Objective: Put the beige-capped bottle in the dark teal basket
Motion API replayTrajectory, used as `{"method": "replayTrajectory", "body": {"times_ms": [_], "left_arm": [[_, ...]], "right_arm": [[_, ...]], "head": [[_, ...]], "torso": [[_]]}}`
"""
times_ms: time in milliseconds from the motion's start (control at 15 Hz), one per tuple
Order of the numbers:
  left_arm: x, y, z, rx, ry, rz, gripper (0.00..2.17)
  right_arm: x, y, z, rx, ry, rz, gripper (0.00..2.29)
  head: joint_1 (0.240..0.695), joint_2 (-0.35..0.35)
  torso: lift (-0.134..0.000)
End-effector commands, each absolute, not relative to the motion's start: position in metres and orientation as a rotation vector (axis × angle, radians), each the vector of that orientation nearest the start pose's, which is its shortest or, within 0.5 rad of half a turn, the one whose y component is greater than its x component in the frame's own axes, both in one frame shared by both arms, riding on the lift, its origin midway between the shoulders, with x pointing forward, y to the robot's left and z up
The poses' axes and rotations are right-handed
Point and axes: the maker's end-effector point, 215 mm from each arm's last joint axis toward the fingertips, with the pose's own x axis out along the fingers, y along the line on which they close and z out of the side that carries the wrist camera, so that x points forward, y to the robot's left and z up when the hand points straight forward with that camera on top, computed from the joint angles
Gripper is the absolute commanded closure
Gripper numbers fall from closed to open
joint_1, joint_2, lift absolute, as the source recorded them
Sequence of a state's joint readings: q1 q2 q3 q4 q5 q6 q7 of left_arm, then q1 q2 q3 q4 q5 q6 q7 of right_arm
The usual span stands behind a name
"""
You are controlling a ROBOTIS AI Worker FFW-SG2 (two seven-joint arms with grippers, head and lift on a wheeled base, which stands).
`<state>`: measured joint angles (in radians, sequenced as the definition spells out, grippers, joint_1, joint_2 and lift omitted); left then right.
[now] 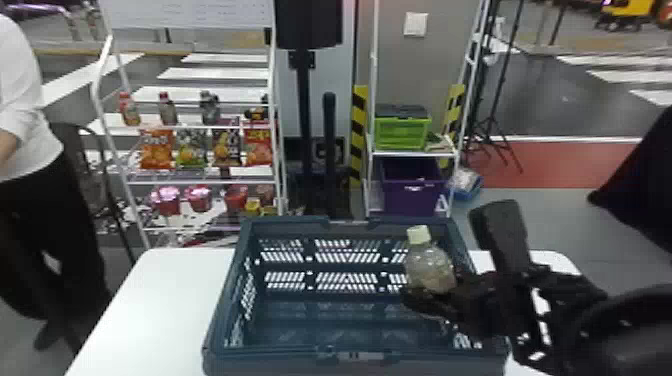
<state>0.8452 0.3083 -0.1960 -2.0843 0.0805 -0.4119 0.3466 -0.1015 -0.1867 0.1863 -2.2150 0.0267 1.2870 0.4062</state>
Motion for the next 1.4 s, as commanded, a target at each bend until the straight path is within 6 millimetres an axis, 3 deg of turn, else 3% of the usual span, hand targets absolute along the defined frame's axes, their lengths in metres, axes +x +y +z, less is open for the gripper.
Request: {"method": "replayTrajectory", "body": {"times_ms": [0, 200, 400, 933, 1000, 1067, 1133, 1200, 1333], "left_arm": [[0.318, 0.219, -0.342, -0.032, -0.03, 0.024, 0.15], [0.317, 0.22, -0.341, -0.037, -0.038, 0.026, 0.15], [0.314, 0.222, -0.341, -0.046, -0.048, 0.03, 0.15], [0.311, 0.224, -0.339, -0.051, -0.06, 0.034, 0.15], [0.311, 0.224, -0.339, -0.051, -0.058, 0.034, 0.15], [0.31, 0.224, -0.339, -0.052, -0.06, 0.034, 0.15], [0.31, 0.224, -0.339, -0.052, -0.06, 0.034, 0.15], [0.311, 0.224, -0.339, -0.051, -0.06, 0.035, 0.15], [0.31, 0.225, -0.338, -0.053, -0.065, 0.035, 0.15]], "right_arm": [[0.525, -0.103, -0.347, -0.124, 0.647, 0.504, 2.23], [0.535, -0.078, -0.361, -0.106, 0.687, 0.527, 2.23], [0.526, -0.063, -0.385, -0.078, 0.79, 0.536, 2.23], [0.515, -0.055, -0.426, -0.086, 0.928, 0.511, 2.17], [0.513, -0.056, -0.427, -0.086, 0.936, 0.508, 1.95], [0.514, -0.056, -0.428, -0.086, 0.936, 0.506, 1.36], [0.513, -0.058, -0.431, -0.098, 0.939, 0.493, 0.3], [0.515, -0.058, -0.43, -0.104, 0.936, 0.488, 0.0], [0.516, -0.058, -0.429, -0.102, 0.932, 0.489, 0.01]], "head": [[0.499, 0.0], [0.499, 0.0], [0.499, 0.0], [0.499, 0.0], [0.499, 0.0], [0.499, 0.0], [0.499, 0.0], [0.499, 0.0], [0.499, 0.0]], "torso": [[0.0], [0.0], [0.0], [0.0], [0.0], [0.0], [0.0], [0.0], [0.0]]}}
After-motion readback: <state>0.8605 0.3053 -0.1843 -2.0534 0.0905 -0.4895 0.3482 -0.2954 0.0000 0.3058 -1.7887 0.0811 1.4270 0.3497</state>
